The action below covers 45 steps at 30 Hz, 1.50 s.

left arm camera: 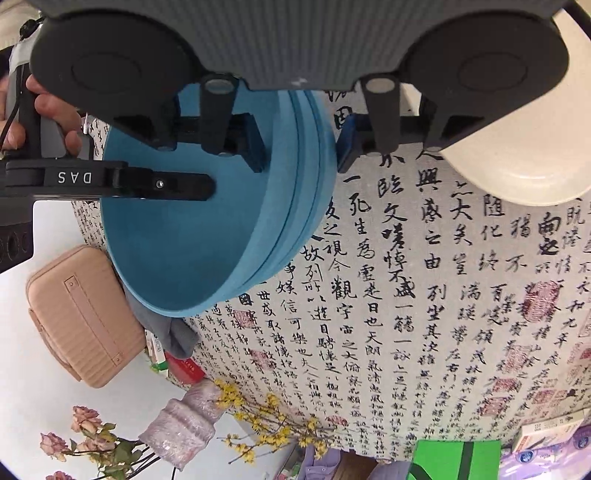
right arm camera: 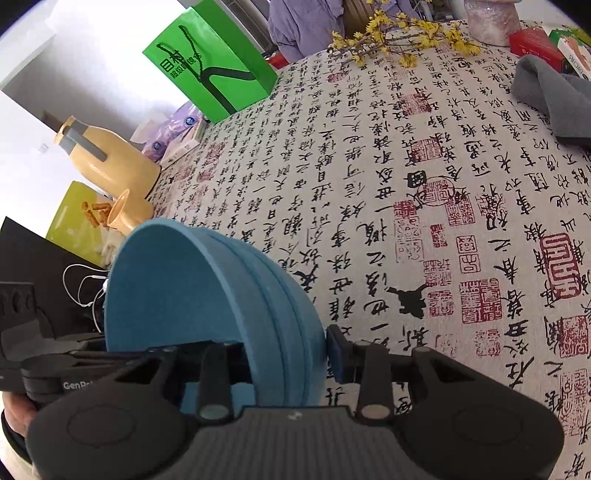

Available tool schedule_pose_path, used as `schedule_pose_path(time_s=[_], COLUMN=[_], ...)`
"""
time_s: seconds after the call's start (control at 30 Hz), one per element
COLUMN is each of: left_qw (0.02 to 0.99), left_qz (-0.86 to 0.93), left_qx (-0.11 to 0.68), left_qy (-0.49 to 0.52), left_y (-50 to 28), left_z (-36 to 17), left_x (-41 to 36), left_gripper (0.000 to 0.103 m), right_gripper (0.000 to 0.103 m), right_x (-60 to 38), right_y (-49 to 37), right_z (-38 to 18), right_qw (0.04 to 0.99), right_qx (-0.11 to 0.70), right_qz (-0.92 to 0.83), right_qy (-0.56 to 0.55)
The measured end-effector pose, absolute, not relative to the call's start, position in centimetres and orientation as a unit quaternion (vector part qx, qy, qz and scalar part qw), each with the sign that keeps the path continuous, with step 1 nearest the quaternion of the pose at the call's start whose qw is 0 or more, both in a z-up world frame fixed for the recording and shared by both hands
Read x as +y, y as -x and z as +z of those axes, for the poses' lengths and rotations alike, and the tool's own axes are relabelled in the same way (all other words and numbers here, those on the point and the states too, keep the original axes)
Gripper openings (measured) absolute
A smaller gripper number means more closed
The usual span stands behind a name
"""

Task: Organize plates and bowls
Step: 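Carry the blue bowl stack with both tools onto the cream plate stack, then open both tools and release the bowls on the plates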

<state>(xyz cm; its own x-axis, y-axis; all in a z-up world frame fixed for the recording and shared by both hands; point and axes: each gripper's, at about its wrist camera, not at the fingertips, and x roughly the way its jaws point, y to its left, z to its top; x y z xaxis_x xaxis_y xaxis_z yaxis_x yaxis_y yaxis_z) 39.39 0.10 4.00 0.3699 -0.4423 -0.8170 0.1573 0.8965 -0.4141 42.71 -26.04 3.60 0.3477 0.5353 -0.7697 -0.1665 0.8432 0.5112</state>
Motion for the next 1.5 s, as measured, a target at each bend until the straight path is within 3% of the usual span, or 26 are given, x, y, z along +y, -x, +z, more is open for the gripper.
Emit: schedule_pose_path(time_s=[0.37,0.73,1.27,1.37,1.43,1.5], left_qw=[0.840,0.831,0.833,0.850,0.864,0.879], left_qz=[-0.127,-0.058,-0.066,-0.063,-0.063,-0.064], left_qx=[0.504,0.519,0.514,0.495,0.476,0.455], left_qy=[0.157,0.189,0.194,0.168,0.153,0.127], left_y=[-33.9,-31.0,-32.1,-31.7,-31.0,-30.1], left_z=[7.1,4.9,2.8,3.9,5.3,6.9], left_x=[7.7,16.6,18.6,18.1,17.7,17.1], left_gripper=[0.040,0.040,0.040,0.053,0.067,0.074], right_gripper=[0.032,0.032,0.034,0.037,0.059,0.062], right_x=[-19.3,-8.0,-5.3,-5.2,-5.3,-5.8], right_y=[-40.0,-38.9,-39.8,-39.5,-39.2,-38.6], right_z=[6.5,4.0,2.2,3.3,4.3,5.7], right_qw=[0.797,0.754,0.752,0.771,0.785,0.799], right_qx=[0.515,0.559,0.581,0.558,0.542,0.521], right_qz=[0.269,0.314,0.280,0.282,0.282,0.289], right_qy=[-0.164,-0.143,-0.133,-0.118,-0.102,-0.082])
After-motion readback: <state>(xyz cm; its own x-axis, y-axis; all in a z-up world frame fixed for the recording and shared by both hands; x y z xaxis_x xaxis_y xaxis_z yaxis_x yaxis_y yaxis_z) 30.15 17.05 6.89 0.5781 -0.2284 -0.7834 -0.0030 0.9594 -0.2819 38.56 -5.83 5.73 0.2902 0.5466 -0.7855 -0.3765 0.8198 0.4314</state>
